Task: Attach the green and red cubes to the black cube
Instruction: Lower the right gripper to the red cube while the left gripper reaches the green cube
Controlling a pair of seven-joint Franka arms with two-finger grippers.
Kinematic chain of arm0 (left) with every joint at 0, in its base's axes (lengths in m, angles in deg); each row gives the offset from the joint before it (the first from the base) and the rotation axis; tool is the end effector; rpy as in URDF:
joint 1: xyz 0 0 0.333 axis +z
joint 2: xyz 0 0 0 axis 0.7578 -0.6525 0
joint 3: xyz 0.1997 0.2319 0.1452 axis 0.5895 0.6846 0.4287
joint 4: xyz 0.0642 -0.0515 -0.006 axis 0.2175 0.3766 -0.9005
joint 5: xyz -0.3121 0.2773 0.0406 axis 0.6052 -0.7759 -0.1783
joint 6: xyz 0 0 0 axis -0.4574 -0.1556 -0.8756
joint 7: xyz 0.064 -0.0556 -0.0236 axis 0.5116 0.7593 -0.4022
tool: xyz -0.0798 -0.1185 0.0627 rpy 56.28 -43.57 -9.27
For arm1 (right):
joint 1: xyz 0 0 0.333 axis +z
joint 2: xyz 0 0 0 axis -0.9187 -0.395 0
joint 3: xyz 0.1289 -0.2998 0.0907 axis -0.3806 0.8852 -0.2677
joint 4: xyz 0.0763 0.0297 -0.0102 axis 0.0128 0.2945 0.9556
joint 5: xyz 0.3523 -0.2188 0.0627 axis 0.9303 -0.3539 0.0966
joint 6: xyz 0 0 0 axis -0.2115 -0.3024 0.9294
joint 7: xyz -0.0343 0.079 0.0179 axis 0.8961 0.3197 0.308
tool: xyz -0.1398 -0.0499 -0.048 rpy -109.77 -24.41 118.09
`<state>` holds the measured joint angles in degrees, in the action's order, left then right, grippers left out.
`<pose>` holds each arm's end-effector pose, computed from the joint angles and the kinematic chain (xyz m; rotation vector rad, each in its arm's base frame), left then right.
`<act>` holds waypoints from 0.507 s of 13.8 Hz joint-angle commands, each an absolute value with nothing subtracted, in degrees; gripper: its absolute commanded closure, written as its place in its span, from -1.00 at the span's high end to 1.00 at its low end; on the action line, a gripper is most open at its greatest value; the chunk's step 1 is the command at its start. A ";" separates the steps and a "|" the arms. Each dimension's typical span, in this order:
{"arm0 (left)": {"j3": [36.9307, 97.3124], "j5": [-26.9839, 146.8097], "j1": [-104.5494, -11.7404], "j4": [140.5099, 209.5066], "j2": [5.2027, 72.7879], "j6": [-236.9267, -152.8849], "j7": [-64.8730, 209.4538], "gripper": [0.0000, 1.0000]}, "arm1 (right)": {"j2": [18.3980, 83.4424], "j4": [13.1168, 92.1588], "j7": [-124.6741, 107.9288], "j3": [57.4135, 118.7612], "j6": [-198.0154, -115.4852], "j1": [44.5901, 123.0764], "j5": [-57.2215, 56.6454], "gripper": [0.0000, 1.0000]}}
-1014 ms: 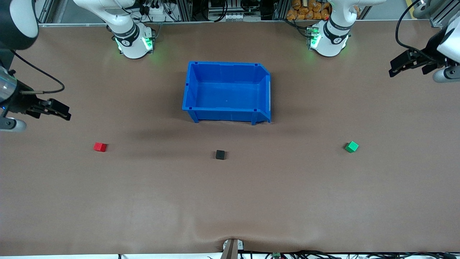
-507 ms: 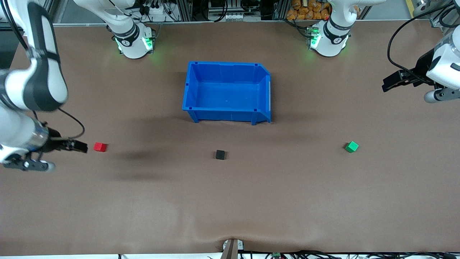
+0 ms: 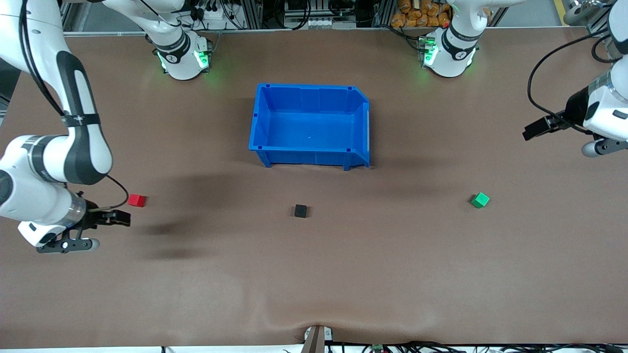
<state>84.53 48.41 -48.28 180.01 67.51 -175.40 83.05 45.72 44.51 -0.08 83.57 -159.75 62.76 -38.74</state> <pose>0.5610 0.0078 0.5114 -3.0516 -0.4551 0.1031 0.7165 -0.0628 0.3030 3.1033 0.2515 -0.0353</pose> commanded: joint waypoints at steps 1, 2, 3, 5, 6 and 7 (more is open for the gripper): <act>84.04 48.02 -47.08 185.94 69.45 -180.82 84.90 1.00 | 48.80 48.79 6.98 82.29 -159.52 61.20 -38.54 1.00; 84.04 48.11 -46.55 187.17 69.28 -182.58 86.22 1.00 | 48.90 48.98 8.20 82.29 -159.43 61.28 -38.54 1.00; 84.04 48.11 -46.37 188.49 69.01 -184.25 88.32 1.00 | 48.81 49.06 8.39 82.37 -159.43 61.46 -38.45 1.00; 84.04 48.11 -46.19 190.77 68.14 -187.50 92.10 1.00 | 49.59 50.46 7.78 82.55 -157.69 60.85 -36.19 1.00; 84.04 48.11 -46.28 192.00 67.70 -189.26 94.38 1.00 | 50.64 51.95 7.52 82.64 -156.45 59.80 -34.69 1.00; 83.95 48.11 -46.37 193.15 66.74 -191.10 97.28 1.00 | 51.70 55.18 6.30 82.73 -156.88 58.83 -34.50 1.00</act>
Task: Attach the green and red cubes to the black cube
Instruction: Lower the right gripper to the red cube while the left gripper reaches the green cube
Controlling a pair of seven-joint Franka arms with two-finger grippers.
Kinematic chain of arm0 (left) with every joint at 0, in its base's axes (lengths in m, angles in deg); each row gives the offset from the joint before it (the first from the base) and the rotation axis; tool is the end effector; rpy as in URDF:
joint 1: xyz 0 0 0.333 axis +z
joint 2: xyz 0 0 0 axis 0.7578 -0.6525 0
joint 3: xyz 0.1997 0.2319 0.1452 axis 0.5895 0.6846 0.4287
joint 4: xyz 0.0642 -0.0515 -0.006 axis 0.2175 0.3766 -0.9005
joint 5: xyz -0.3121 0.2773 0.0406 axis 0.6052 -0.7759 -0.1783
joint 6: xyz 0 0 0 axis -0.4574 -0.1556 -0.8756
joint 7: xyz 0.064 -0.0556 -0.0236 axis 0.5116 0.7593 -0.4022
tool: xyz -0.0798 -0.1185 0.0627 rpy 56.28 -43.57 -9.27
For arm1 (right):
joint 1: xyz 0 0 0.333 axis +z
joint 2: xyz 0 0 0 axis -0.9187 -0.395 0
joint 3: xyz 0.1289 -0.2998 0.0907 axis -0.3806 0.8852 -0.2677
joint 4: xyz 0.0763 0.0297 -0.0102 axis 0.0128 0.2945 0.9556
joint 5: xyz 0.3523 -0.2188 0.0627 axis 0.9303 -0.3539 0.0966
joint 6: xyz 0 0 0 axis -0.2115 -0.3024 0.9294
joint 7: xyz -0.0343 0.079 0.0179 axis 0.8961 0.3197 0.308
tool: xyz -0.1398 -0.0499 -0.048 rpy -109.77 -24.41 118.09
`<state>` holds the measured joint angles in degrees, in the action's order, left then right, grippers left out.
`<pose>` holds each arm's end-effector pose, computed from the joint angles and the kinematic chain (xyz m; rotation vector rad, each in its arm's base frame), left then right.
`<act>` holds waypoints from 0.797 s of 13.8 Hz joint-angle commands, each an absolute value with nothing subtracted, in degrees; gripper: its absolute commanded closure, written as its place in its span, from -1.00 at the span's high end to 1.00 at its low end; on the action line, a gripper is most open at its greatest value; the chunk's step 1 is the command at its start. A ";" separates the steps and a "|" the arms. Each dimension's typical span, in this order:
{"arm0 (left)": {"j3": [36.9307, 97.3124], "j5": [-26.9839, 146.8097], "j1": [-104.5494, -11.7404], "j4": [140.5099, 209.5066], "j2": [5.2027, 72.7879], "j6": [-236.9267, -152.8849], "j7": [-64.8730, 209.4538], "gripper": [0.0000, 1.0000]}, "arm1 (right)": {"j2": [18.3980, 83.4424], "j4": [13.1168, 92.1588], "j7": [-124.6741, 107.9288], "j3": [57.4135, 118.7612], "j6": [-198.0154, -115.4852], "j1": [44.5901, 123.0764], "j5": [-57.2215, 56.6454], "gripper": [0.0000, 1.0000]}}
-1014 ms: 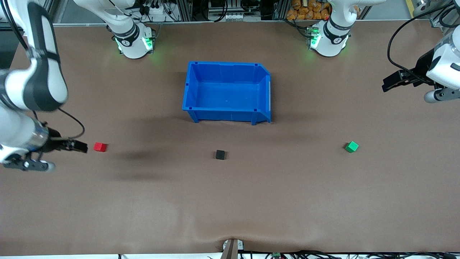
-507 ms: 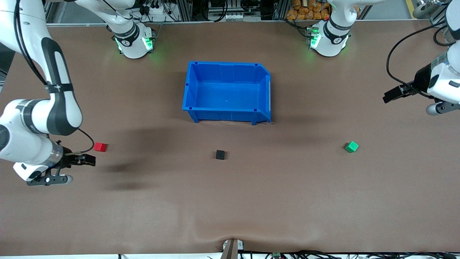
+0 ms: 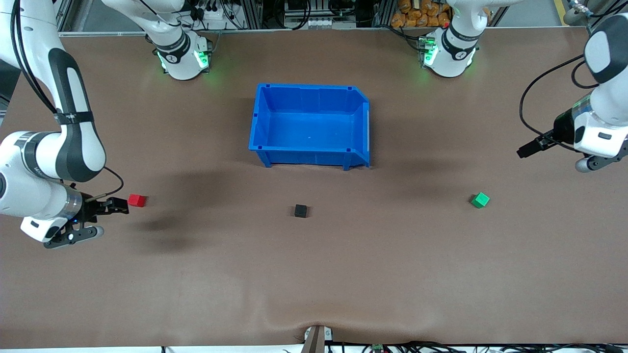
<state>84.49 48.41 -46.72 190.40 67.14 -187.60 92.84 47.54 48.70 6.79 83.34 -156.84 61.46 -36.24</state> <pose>0.5591 0.0215 0.4346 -2.9993 -0.7420 0.0598 0.6869 -0.0694 0.2867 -3.0808 -0.3731 0.1633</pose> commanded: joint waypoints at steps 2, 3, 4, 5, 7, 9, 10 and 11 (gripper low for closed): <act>83.95 48.20 -46.55 193.77 63.41 -194.45 101.86 1.00 | 55.12 61.77 3.66 82.73 -159.85 57.77 -34.41 1.00; 83.95 48.20 -46.55 193.77 61.73 -196.03 102.83 1.00 | 57.92 65.72 1.65 82.73 -161.44 57.77 -34.41 1.00; 83.95 48.20 -46.37 193.86 60.59 -197.61 103.10 1.00 | 60.38 69.59 -0.38 82.73 -161.97 58.03 -34.41 1.00; 83.95 48.20 -46.37 193.95 59.36 -198.50 103.28 1.00 | 62.93 73.72 -2.75 82.73 -163.11 58.29 -34.41 1.00; 83.95 48.20 -46.54 193.86 56.89 -200.43 105.29 1.00 | 65.68 80.50 -5.31 82.64 -168.45 58.74 -34.50 1.00; 83.87 48.20 -46.81 193.86 54.26 -203.32 108.45 1.00 | 65.25 84.47 -5.32 82.73 -176.96 58.74 -34.58 1.00; 83.87 48.20 -46.90 193.86 52.77 -205.25 110.03 1.00 | 64.55 85.01 -5.32 82.73 -181.53 58.74 -35.11 1.00; 83.87 48.20 -46.90 193.86 51.36 -207.19 111.44 1.00 | 62.10 84.75 -5.23 82.81 -186.02 58.48 -35.72 1.00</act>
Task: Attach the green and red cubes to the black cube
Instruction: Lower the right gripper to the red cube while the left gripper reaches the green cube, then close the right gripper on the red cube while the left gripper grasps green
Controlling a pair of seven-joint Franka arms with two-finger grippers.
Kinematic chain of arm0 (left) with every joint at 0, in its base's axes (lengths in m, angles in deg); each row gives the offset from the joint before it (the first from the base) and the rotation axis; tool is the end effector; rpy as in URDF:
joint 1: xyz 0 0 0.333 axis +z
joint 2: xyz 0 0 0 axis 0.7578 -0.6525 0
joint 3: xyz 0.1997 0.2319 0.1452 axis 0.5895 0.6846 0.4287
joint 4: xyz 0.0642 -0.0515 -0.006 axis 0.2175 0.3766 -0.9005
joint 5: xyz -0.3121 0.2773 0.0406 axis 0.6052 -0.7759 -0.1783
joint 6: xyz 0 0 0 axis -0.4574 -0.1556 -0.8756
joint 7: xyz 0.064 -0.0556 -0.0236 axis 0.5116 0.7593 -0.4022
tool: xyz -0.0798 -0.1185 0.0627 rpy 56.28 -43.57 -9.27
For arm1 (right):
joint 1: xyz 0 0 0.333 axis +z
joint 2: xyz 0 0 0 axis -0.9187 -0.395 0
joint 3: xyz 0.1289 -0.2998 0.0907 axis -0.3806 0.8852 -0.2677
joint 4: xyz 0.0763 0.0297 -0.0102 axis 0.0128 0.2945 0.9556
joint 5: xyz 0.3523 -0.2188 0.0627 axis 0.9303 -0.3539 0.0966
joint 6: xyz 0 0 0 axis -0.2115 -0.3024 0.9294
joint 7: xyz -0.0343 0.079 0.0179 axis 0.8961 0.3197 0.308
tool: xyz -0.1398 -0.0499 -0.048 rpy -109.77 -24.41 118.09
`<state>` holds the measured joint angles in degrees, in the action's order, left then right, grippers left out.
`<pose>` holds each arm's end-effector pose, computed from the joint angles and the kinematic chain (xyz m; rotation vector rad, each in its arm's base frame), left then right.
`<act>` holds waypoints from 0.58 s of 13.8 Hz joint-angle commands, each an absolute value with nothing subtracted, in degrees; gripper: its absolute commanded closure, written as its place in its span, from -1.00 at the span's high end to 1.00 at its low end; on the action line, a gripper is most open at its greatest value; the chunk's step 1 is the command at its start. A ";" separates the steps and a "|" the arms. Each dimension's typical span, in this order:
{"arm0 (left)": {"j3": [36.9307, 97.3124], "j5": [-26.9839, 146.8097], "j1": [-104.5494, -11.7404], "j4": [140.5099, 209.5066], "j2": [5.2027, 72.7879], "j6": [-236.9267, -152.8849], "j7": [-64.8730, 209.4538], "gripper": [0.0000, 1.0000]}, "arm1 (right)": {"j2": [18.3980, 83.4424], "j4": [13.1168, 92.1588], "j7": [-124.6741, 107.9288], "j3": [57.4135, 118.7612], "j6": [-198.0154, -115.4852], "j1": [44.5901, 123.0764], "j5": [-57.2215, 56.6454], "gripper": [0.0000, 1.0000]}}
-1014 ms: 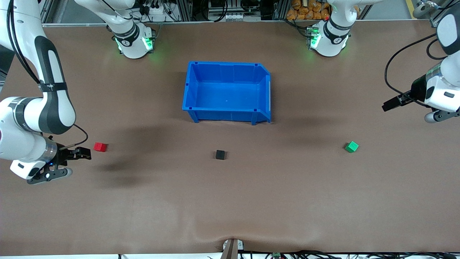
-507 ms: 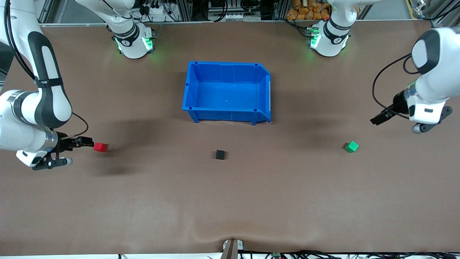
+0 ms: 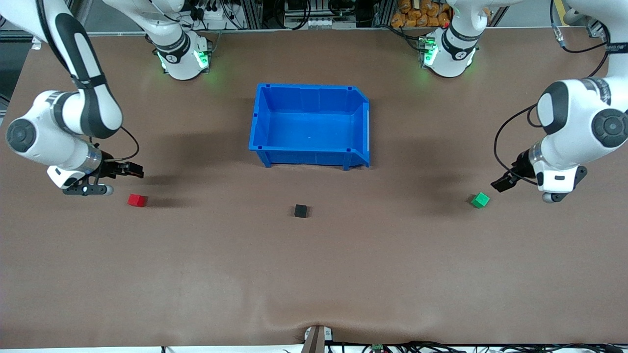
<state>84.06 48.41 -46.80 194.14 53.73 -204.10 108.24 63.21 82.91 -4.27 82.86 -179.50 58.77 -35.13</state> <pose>0.5929 0.0155 0.2909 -2.8853 -1.1091 0.0706 0.5498 -0.0777 0.2263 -3.1126 0.0170 0.0534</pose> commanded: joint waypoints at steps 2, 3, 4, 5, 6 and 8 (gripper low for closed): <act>83.87 48.20 -46.72 193.86 48.63 -210.53 112.51 1.00 | 56.92 84.05 -4.79 82.90 -195.07 57.43 -37.30 1.00; 83.87 48.20 -46.63 193.86 47.58 -211.24 112.51 1.00 | 54.81 83.87 -4.79 82.81 -198.25 56.98 -37.40 1.00; 83.87 48.20 -46.63 193.77 46.52 -212.29 112.60 1.00 | 53.74 82.83 -4.88 82.81 -198.80 56.98 -37.40 1.00; 83.87 48.28 -46.63 193.77 45.73 -213.61 112.95 1.00 | 52.25 81.16 -4.97 82.81 -198.63 56.63 -37.40 1.00; 83.87 48.28 -46.55 193.77 44.94 -214.75 114.25 1.00 | 50.58 79.40 -4.97 82.81 -198.54 56.63 -37.40 1.00; 83.87 48.28 -46.63 193.07 43.01 -217.04 116.54 1.00 | 48.03 77.20 -5.14 82.90 -198.45 56.02 -37.40 1.00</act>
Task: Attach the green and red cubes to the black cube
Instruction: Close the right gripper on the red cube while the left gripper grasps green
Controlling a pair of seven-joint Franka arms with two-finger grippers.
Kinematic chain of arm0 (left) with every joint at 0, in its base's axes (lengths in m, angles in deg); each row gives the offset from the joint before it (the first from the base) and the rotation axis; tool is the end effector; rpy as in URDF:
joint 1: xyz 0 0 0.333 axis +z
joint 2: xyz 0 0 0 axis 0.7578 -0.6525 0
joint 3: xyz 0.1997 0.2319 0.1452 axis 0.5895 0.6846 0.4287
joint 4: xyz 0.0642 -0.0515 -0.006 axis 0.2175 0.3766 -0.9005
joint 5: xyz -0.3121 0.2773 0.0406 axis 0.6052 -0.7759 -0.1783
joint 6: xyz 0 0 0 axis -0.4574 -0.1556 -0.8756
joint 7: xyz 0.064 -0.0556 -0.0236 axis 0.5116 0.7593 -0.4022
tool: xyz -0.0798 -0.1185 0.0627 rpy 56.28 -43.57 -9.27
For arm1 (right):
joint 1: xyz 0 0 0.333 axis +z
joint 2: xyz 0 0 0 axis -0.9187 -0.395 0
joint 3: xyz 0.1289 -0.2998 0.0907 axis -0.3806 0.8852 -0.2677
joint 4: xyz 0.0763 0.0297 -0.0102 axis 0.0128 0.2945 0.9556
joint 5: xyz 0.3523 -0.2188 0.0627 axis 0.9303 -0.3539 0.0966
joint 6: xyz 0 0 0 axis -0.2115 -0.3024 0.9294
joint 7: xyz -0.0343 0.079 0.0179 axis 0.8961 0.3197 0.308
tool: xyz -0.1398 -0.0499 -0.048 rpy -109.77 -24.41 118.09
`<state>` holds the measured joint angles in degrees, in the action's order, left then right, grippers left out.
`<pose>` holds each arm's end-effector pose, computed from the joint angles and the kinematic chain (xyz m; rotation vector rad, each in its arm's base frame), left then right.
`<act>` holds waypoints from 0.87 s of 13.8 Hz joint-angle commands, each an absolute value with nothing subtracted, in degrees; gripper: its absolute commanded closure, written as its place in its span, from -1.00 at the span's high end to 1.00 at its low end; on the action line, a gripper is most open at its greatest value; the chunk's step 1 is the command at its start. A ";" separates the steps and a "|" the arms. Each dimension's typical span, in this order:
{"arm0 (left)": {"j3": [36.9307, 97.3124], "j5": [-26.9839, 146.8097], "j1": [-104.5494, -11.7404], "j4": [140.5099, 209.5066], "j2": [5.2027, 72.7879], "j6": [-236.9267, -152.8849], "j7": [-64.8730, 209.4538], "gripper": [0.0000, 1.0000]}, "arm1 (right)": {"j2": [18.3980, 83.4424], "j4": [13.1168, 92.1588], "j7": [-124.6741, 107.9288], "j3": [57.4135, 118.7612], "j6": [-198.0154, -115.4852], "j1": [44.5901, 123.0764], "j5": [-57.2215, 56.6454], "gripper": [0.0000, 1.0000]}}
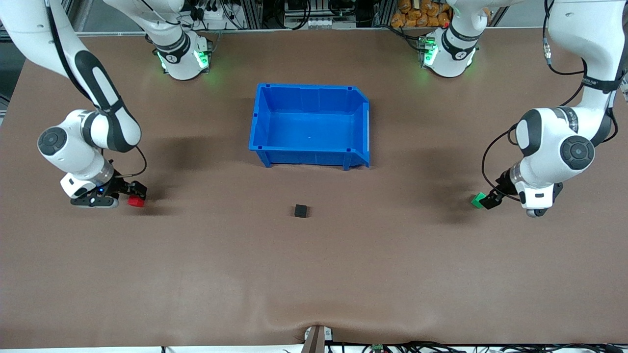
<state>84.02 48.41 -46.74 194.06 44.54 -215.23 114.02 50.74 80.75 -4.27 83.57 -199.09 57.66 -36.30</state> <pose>0.6113 0.0144 0.2105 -2.8475 -1.2555 0.0223 0.5830 -0.1036 0.1482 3.1153 -0.0433 0.1906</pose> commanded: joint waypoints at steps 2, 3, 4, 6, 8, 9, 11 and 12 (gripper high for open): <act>83.95 48.20 -46.63 192.89 41.42 -219.24 116.90 1.00 | 47.84 76.93 -5.49 82.81 -198.37 55.92 -37.22 1.00; 83.95 48.28 -46.63 192.89 40.72 -220.20 116.99 1.00 | 47.32 76.75 -5.58 82.81 -198.37 56.01 -36.79 1.00; 83.95 48.20 -46.63 192.89 40.10 -220.65 116.99 1.00 | 46.53 76.32 -6.37 82.81 -198.37 56.10 -36.43 1.00; 83.95 48.02 -46.55 192.89 39.48 -220.65 116.99 1.00 | 45.91 76.14 -9.87 82.81 -197.67 56.54 -36.43 1.00; 84.04 47.67 -46.37 192.89 38.87 -220.83 116.64 1.00 | 46.00 75.96 -11.03 82.81 -193.99 56.71 -36.52 1.00; 84.13 47.67 -46.20 192.89 38.34 -221.44 116.38 1.00 | 46.00 75.96 -11.21 82.81 -193.19 56.80 -36.43 0.99; 84.30 47.58 -46.19 192.98 37.46 -222.93 116.11 1.00 | 46.08 75.87 -11.12 82.81 -192.83 56.80 -36.43 0.58; 84.48 47.67 -46.11 193.07 37.37 -223.55 116.11 1.00 | 46.08 75.87 -11.12 82.81 -192.83 56.89 -36.52 0.44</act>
